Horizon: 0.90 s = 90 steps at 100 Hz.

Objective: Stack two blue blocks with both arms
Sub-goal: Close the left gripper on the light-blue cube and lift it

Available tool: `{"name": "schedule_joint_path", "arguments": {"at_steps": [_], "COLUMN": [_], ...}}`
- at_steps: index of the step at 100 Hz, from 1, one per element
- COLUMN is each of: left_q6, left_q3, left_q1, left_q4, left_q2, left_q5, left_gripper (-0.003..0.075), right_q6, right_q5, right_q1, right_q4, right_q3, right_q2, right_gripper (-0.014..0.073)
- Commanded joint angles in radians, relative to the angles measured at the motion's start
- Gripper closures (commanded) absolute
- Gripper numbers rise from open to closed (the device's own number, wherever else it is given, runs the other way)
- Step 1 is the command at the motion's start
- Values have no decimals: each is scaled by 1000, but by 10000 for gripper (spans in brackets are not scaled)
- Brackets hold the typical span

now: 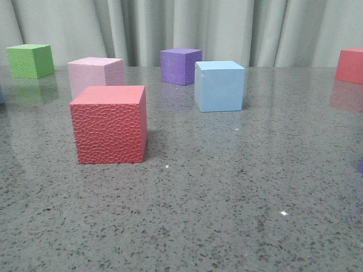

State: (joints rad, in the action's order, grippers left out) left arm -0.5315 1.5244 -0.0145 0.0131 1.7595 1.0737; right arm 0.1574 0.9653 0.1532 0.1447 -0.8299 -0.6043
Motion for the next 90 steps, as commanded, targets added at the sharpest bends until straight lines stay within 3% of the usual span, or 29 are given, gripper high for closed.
{"name": "schedule_joint_path", "arguments": {"at_steps": [1,44,90], "left_q6": [-2,-2,-2], "left_q3": [34,34,34], "left_q1": [-1,-1,-1], "left_q4": [-13,-20,-20], "left_q2": [-44,-44,-44], "left_q5": [-35,-45,-45], "left_gripper": [62,79,353], "right_q6": [-6,-6,-6], "right_q5": [-54,-54,-54], "right_q1": [-5,-5,-5], "right_q4": [21,21,21], "right_q3": [-22,-22,-22], "right_q2": [-1,-1,-1], "right_gripper": [-17,-17,-17]}}
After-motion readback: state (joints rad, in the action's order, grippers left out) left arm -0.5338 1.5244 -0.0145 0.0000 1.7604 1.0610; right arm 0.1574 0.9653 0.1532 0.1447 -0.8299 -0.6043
